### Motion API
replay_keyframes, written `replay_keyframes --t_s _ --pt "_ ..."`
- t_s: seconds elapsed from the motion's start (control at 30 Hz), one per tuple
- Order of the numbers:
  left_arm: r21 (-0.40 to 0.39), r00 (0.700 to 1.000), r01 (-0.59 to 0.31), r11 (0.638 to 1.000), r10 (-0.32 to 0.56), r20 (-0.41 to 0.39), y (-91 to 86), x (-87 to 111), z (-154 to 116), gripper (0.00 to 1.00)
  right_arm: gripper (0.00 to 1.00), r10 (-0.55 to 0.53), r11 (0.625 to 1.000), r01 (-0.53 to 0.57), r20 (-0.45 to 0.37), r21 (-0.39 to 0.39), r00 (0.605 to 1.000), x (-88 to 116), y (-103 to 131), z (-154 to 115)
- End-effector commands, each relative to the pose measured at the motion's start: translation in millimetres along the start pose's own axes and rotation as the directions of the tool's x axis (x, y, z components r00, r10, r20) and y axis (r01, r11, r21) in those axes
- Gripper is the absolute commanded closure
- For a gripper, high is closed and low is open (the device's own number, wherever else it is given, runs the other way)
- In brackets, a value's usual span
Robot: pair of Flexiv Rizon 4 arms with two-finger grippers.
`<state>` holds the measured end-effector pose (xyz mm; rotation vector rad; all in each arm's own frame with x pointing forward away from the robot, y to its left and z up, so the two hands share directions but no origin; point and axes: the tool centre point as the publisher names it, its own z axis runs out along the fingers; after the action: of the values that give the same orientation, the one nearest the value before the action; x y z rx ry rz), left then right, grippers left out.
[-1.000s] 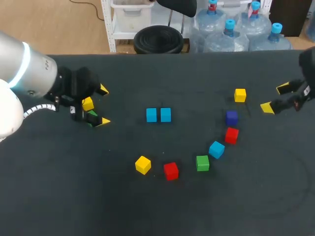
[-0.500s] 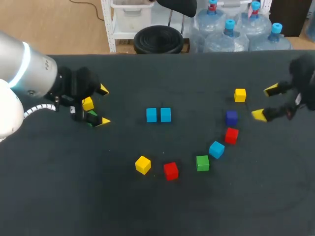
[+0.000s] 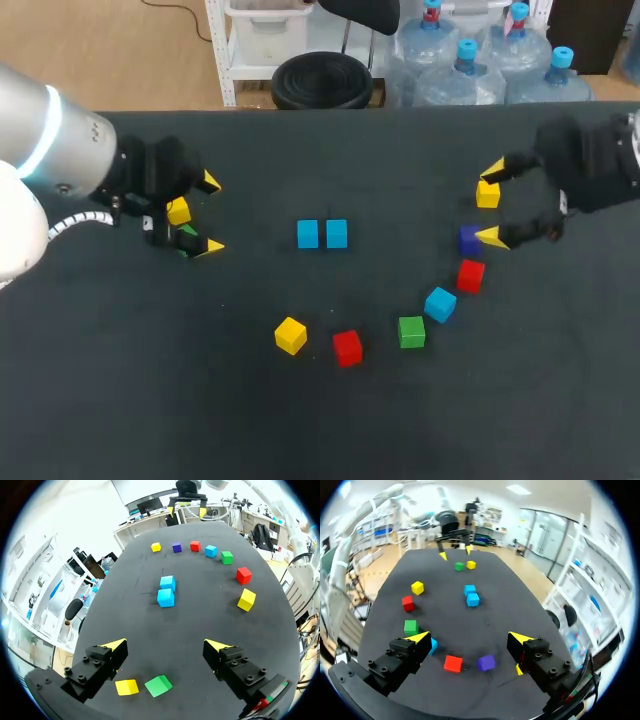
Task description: Place the blue cubes, place green cubes on the blue cubes, place the yellow cubes on the green cubes, then place the red cubes on the yellow cubes, and place purple cube on the red cubes.
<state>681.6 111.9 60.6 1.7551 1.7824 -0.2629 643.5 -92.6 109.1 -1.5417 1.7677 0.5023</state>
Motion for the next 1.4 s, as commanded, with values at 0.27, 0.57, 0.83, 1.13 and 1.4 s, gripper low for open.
replay_keyframes --t_s 0.27,0.57,0.83,1.13,1.4 --pt "0.000 1.000 -0.004 1.000 0.004 0.009 -0.2 2.1 -1 0.00 0.00 -0.200 0.798 0.240 0.133 -0.553 0.971 -2 -12 2" --pt "0.000 1.000 -0.004 1.000 0.004 0.009 -0.2 2.1 -1 0.00 0.00 -0.219 0.737 0.226 0.091 -0.637 0.971 -7 -11 7" --pt "0.000 1.000 -0.004 1.000 0.004 0.009 -0.2 2.1 -1 0.00 0.00 -0.219 0.737 0.226 0.091 -0.637 0.971 -7 -11 7" --pt "0.000 1.000 -0.004 1.000 0.004 0.009 -0.2 2.1 -1 0.00 0.00 -0.219 0.737 0.226 0.091 -0.637 0.971 -7 -11 7" --pt "0.000 1.000 -0.004 1.000 0.004 0.009 -0.2 2.1 -1 0.00 0.00 -0.356 0.693 0.344 0.114 -0.634 0.927 -5 5 11"
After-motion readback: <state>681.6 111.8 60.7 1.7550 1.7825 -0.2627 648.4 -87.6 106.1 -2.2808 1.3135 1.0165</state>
